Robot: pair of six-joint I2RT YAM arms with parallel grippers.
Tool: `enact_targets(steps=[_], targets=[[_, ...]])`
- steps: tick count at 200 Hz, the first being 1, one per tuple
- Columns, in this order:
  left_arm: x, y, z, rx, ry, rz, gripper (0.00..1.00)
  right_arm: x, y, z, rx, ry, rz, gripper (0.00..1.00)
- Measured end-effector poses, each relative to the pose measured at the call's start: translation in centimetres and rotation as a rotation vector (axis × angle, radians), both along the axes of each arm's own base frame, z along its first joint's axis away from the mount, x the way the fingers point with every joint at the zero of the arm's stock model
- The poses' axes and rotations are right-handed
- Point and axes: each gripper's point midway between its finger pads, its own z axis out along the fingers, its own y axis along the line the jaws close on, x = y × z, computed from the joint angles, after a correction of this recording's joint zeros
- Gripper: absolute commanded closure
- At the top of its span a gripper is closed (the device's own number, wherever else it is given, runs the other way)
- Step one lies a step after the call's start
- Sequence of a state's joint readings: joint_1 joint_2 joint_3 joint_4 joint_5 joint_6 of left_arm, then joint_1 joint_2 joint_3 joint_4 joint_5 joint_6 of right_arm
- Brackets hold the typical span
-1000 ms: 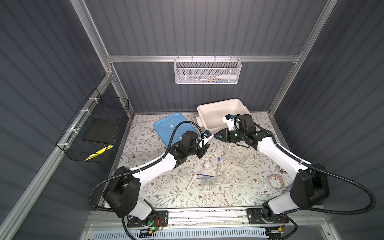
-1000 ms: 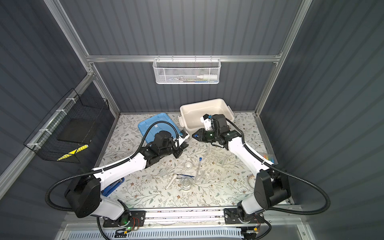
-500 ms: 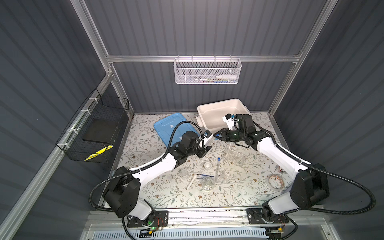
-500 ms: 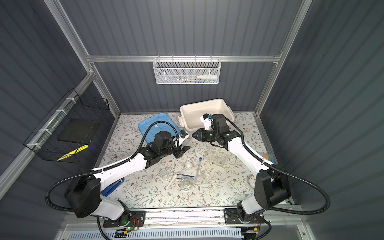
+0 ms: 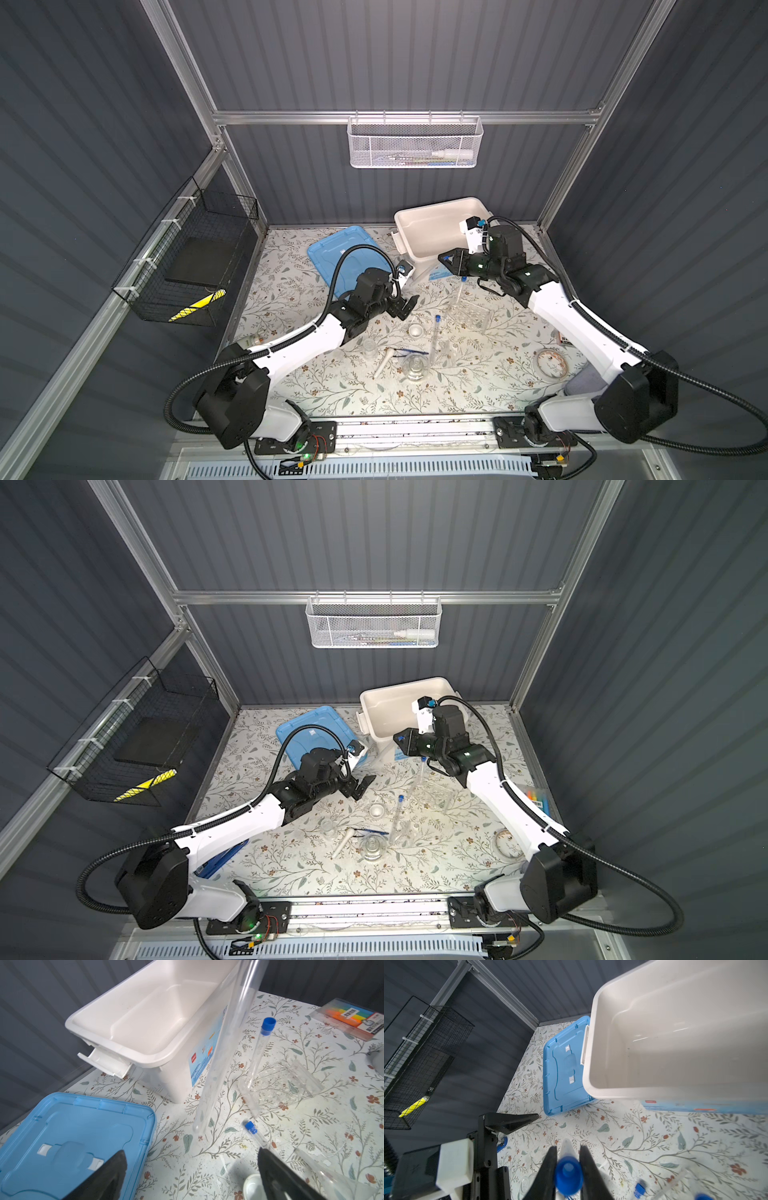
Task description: Organize the chemistry lab equipment
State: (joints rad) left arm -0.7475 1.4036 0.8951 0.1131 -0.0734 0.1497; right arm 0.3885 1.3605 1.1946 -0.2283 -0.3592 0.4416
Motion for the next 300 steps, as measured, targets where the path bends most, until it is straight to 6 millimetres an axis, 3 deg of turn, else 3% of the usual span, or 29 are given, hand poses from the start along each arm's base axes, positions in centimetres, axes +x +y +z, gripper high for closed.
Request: enact_targets(steps=[58, 104, 155, 198, 235, 300], targets=[[0.7, 1.9, -0.8, 0.023, -0.011, 0.113, 0.00, 1.8, -6.3, 3.2, -0.130, -0.115, -0.196, 0.80], [0.9, 2.0, -0.7, 0.021, -0.019, 0.123, 0.00, 0.7, -12.4, 6.3, -0.227, -0.212, -0.370, 0.79], [1.0, 1.9, -1.2, 0.029, -0.012, 0.123, 0.00, -1.1, -15.3, 4.5, -0.380, -0.164, -0.450, 0.79], [1.2, 1.8, -1.1, 0.022, -0.017, 0.123, 0.00, -2.6, -16.1, 0.1, -0.447, -0.061, -0.449, 0.79], [1.2, 1.7, -1.5, 0.022, -0.006, 0.126, 0.00, -3.5, -14.7, -3.4, -0.479, -0.003, -0.400, 0.80], [1.1, 1.5, -2.0, 0.017, 0.013, 0.122, 0.00, -3.0, -12.1, -6.3, -0.476, 0.017, -0.343, 0.80]])
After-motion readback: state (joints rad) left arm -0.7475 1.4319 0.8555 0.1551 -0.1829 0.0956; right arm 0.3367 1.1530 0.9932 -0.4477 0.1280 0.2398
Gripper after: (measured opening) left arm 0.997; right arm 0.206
